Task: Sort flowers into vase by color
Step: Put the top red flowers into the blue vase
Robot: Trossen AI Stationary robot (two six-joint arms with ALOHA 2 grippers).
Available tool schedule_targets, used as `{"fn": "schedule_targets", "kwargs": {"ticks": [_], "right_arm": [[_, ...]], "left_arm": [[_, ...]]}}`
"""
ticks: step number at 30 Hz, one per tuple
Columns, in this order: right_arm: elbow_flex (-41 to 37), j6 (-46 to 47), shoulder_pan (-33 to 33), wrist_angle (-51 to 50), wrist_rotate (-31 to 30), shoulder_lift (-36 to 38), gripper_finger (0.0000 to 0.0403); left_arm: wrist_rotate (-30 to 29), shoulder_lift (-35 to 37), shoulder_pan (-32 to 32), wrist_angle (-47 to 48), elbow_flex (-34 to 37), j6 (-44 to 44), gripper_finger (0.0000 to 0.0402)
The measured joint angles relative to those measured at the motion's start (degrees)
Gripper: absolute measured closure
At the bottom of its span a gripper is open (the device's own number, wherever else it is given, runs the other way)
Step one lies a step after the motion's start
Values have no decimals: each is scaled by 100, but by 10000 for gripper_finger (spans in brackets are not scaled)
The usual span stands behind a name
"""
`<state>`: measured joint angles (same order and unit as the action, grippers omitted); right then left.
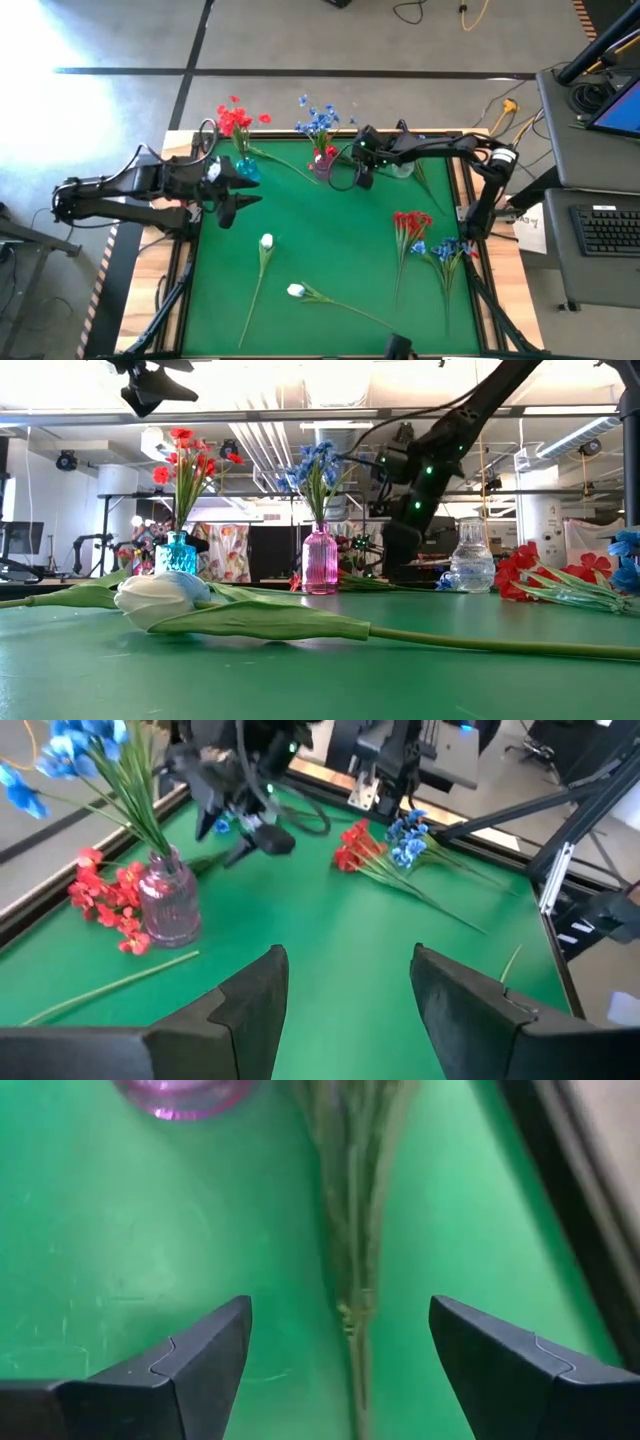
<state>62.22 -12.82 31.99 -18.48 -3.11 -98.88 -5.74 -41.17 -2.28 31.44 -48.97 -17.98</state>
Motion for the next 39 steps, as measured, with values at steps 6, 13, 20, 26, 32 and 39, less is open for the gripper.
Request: {"fn": "schedule_targets", "kwargs": {"ticks": [6, 13, 20, 26, 32, 39], "right_arm": [[-4, 19, 66, 171, -142, -297, 117], [13, 44, 166, 276, -53, -471, 158], [6, 306, 162, 255, -1, -473, 217], [4, 762, 162, 232, 222, -476, 283], [4, 986, 153, 239, 304, -474, 334], [-2, 1286, 153, 183, 273, -367, 365]], "left_arm": [[-558, 89, -2, -14, 0, 144, 203], [-574, 114, 0, -9, 2, 142, 203], [-574, 117, 0, -6, 2, 144, 203], [-574, 117, -1, -6, 2, 143, 203], [-574, 114, 0, -6, 2, 140, 203], [-577, 114, 0, -6, 2, 101, 203]]}}
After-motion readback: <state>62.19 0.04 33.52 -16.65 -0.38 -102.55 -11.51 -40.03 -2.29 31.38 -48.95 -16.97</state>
